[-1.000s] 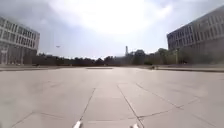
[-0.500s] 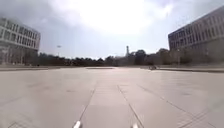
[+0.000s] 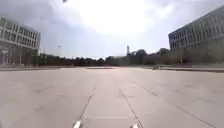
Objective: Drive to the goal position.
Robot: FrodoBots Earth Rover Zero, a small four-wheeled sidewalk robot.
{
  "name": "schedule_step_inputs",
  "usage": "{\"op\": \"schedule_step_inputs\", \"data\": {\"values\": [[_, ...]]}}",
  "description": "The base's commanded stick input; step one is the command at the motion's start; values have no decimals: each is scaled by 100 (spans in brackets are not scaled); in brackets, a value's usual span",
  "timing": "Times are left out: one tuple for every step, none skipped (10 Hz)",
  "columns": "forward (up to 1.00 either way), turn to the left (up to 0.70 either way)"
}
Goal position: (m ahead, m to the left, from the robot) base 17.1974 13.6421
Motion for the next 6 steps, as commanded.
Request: {"op": "schedule_step_inputs", "data": {"values": [[70,-1],[70,-1],[70,-1],[70,-1],[70,-1],[70,-1]]}}
